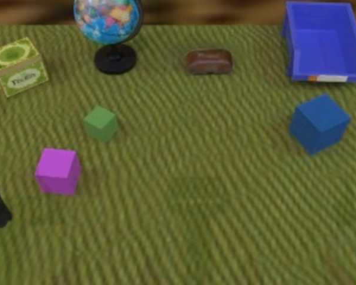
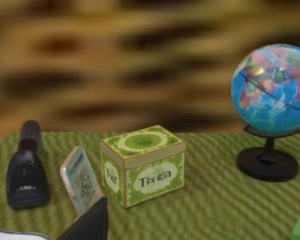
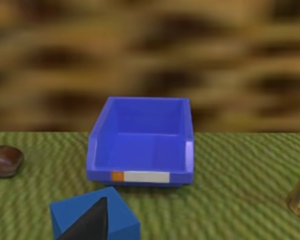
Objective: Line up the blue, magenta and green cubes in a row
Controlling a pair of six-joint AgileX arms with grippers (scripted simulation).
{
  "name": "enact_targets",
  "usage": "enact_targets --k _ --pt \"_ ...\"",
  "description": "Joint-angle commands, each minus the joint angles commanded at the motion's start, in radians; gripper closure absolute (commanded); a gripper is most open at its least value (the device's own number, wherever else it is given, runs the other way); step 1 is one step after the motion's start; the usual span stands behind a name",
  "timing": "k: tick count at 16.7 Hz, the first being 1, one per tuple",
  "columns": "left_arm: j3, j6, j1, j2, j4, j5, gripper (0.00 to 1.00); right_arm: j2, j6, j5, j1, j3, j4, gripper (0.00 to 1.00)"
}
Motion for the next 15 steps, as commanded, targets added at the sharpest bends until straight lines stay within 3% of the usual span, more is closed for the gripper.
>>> enact_targets --k 7,15 --pt "0.114 0.017 -0.028 0.138 -0.097 0.014 0.00 0.000 0.000 0.000 0.000 0.000 0.000 0.00" --pt "0.583 0.093 -0.119 0.803 -0.557 0.042 0.00 0.000 0.000 0.000 0.000 0.000 0.000 0.00"
